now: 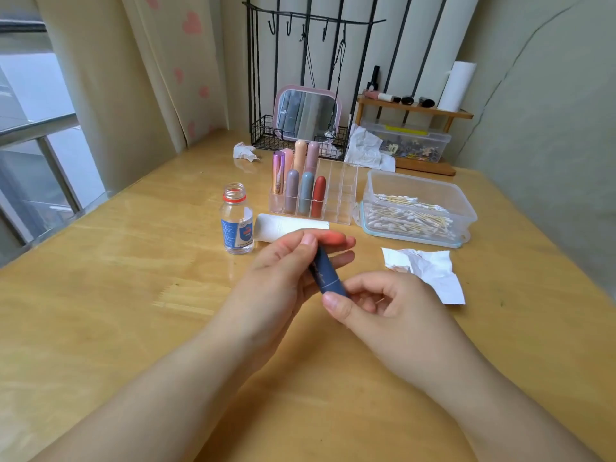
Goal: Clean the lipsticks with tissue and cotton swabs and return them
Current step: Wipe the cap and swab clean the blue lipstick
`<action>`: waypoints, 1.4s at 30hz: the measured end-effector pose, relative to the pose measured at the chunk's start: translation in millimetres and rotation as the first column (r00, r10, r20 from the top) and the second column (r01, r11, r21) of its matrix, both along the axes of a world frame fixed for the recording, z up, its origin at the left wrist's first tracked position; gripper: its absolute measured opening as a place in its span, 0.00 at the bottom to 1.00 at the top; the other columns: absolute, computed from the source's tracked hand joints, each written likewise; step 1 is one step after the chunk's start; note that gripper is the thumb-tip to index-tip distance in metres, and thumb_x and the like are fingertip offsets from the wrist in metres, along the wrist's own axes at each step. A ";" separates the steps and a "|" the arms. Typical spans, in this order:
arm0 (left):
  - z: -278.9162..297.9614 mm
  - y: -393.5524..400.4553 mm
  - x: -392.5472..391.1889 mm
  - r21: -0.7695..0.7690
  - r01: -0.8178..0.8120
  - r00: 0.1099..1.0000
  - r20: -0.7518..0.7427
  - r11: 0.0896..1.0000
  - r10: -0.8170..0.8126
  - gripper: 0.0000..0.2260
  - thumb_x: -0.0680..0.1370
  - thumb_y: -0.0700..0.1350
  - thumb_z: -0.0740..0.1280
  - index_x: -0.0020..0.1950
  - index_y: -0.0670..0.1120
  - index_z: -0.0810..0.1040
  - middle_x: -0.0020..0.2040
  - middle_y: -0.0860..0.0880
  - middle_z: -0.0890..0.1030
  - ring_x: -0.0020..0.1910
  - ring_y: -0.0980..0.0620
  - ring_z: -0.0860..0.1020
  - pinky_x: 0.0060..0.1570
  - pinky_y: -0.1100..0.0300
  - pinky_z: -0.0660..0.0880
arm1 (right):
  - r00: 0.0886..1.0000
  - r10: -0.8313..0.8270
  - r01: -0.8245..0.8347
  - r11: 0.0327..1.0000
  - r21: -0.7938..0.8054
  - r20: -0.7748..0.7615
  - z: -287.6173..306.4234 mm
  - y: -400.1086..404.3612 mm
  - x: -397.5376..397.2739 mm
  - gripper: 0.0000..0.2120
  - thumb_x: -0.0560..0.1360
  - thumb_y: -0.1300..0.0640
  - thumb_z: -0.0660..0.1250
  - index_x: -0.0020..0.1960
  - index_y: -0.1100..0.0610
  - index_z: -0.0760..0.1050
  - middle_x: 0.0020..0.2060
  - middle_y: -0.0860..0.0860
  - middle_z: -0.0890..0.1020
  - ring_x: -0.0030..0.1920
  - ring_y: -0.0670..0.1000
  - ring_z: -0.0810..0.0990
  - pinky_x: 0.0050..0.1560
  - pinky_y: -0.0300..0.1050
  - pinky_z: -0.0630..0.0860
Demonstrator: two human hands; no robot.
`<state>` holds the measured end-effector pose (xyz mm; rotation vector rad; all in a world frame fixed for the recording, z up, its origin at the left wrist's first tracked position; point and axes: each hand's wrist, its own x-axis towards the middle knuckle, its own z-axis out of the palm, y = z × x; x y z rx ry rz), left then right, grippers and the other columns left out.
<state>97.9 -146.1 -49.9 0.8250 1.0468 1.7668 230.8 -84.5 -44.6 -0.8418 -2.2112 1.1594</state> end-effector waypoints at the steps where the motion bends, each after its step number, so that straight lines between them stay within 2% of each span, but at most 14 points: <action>1: -0.9 0.4 0.3 -0.003 -0.003 1.000 -0.028 1.000 0.003 0.13 0.79 0.44 0.56 0.52 0.40 0.79 0.54 0.45 0.83 0.57 0.49 0.80 0.59 0.52 0.76 | 1.000 -0.009 0.009 1.000 0.006 -0.005 -0.6 -0.5 -0.4 0.10 0.67 0.44 0.70 0.39 0.50 0.82 0.24 0.47 0.69 0.27 0.44 0.66 0.31 0.37 0.65; 4: -2.5 -0.3 -2.9 0.001 -0.006 0.996 -0.084 1.000 0.006 0.13 0.76 0.46 0.61 0.53 0.42 0.80 0.56 0.48 0.83 0.59 0.51 0.79 0.61 0.53 0.74 | 1.000 -0.005 0.005 1.000 -0.018 -0.019 -2.8 -2.0 -1.4 0.08 0.69 0.47 0.70 0.40 0.51 0.81 0.26 0.49 0.71 0.28 0.44 0.66 0.30 0.36 0.64; 9: -4.5 -1.5 0.1 -0.059 -0.004 0.961 -0.275 0.998 -0.012 0.11 0.77 0.48 0.63 0.55 0.46 0.81 0.56 0.54 0.82 0.59 0.57 0.78 0.62 0.57 0.73 | 0.998 0.052 -0.050 0.998 -0.042 0.032 -7.4 0.1 -4.5 0.02 0.71 0.52 0.71 0.44 0.49 0.79 0.33 0.58 0.82 0.32 0.57 0.75 0.36 0.48 0.73; 12: -3.8 -1.6 2.5 -0.033 -0.022 0.928 -0.372 0.999 0.008 0.17 0.73 0.51 0.61 0.59 0.49 0.78 0.56 0.54 0.82 0.58 0.60 0.78 0.60 0.65 0.73 | 0.998 0.051 -0.050 0.998 -0.043 0.024 -7.5 1.6 -6.1 0.05 0.69 0.53 0.70 0.45 0.48 0.78 0.33 0.58 0.80 0.30 0.49 0.72 0.35 0.45 0.70; 14: -4.9 -0.8 -1.4 -0.021 -0.057 0.887 -0.459 0.998 0.041 0.20 0.72 0.54 0.60 0.62 0.50 0.75 0.55 0.56 0.81 0.55 0.65 0.77 0.54 0.72 0.71 | 1.000 0.021 -0.020 0.999 -0.048 0.020 -3.6 5.6 -7.4 0.07 0.68 0.55 0.70 0.45 0.46 0.76 0.29 0.51 0.79 0.29 0.46 0.72 0.35 0.44 0.72; 16: -11.0 0.9 -11.4 -0.009 -0.186 0.676 -0.727 0.982 0.121 0.19 0.75 0.58 0.57 0.61 0.51 0.74 0.55 0.58 0.79 0.55 0.66 0.75 0.50 0.75 0.67 | 0.999 0.008 -0.004 0.996 -0.085 0.045 5.3 11.8 -8.4 0.12 0.69 0.59 0.70 0.45 0.44 0.72 0.29 0.46 0.79 0.29 0.45 0.76 0.36 0.45 0.79; 18: -19.3 3.6 -22.7 0.045 -0.302 0.334 -0.930 0.952 0.150 0.18 0.79 0.58 0.57 0.60 0.49 0.76 0.54 0.56 0.78 0.54 0.58 0.76 0.50 0.69 0.68 | 0.996 -0.006 0.016 0.993 -0.116 0.088 13.1 20.7 -8.4 0.13 0.70 0.61 0.69 0.46 0.45 0.70 0.33 0.48 0.81 0.32 0.47 0.80 0.36 0.45 0.80; 20: -24.5 6.4 -29.8 0.090 -0.344 0.099 -0.986 0.935 0.132 0.18 0.76 0.54 0.58 0.56 0.46 0.78 0.50 0.51 0.79 0.49 0.49 0.78 0.45 0.57 0.75 | 0.988 -0.022 0.028 0.999 -0.039 0.152 20.1 31.1 -8.5 0.11 0.71 0.60 0.68 0.46 0.45 0.70 0.34 0.49 0.83 0.33 0.46 0.81 0.35 0.42 0.79; 23: -21.9 12.5 -33.1 0.140 -0.379 -0.112 -0.988 0.915 0.104 0.16 0.73 0.52 0.58 0.48 0.44 0.79 0.41 0.48 0.80 0.37 0.45 0.80 0.28 0.53 0.76 | 0.986 -0.077 0.070 0.996 0.051 0.146 29.3 47.6 -11.7 0.07 0.72 0.59 0.67 0.45 0.48 0.72 0.29 0.46 0.83 0.33 0.45 0.81 0.43 0.46 0.78; 27: -3.9 17.1 -36.1 0.069 -0.429 -0.161 -0.987 0.900 -0.001 0.13 0.79 0.50 0.59 0.55 0.44 0.76 0.50 0.47 0.78 0.49 0.45 0.77 0.42 0.52 0.75 | 0.988 -0.117 0.106 0.988 0.108 0.098 41.3 74.6 -23.8 0.04 0.68 0.61 0.68 0.41 0.53 0.76 0.31 0.47 0.83 0.38 0.53 0.82 0.49 0.54 0.78; 30: 8.7 26.3 -41.8 0.089 -0.443 -0.189 -0.982 0.892 0.004 0.13 0.80 0.50 0.59 0.61 0.45 0.73 0.57 0.49 0.76 0.54 0.47 0.75 0.47 0.55 0.73 | 0.989 -0.121 0.108 0.984 0.142 0.088 51.0 95.6 -39.0 0.04 0.68 0.62 0.68 0.38 0.54 0.76 0.28 0.44 0.81 0.32 0.47 0.78 0.40 0.41 0.77; 32: 13.4 38.7 -44.4 0.095 -0.450 -0.213 -0.977 0.888 -0.003 0.14 0.80 0.51 0.58 0.62 0.46 0.72 0.58 0.50 0.75 0.56 0.47 0.74 0.48 0.56 0.72 | 0.988 -0.134 0.119 0.977 0.180 0.076 55.9 108.6 -51.4 0.06 0.69 0.63 0.69 0.42 0.53 0.74 0.29 0.44 0.80 0.30 0.43 0.76 0.34 0.35 0.72; 35: 14.7 58.1 -46.0 0.110 -0.441 -0.257 -0.966 0.891 -0.007 0.14 0.81 0.51 0.56 0.64 0.48 0.70 0.59 0.50 0.74 0.58 0.48 0.73 0.48 0.57 0.69 | 0.991 -0.120 0.104 0.965 0.242 0.052 55.8 128.0 -70.3 0.12 0.70 0.62 0.69 0.50 0.50 0.72 0.38 0.50 0.81 0.37 0.50 0.79 0.41 0.41 0.75; 42: 3.9 93.0 -55.2 0.136 -0.446 -0.318 -0.948 0.884 -0.015 0.13 0.81 0.52 0.54 0.62 0.49 0.70 0.58 0.51 0.73 0.59 0.49 0.71 0.56 0.56 0.66 | 0.979 -0.106 0.032 0.920 0.390 0.171 45.7 159.1 -99.9 0.12 0.73 0.61 0.67 0.55 0.52 0.73 0.36 0.44 0.75 0.39 0.48 0.76 0.45 0.42 0.74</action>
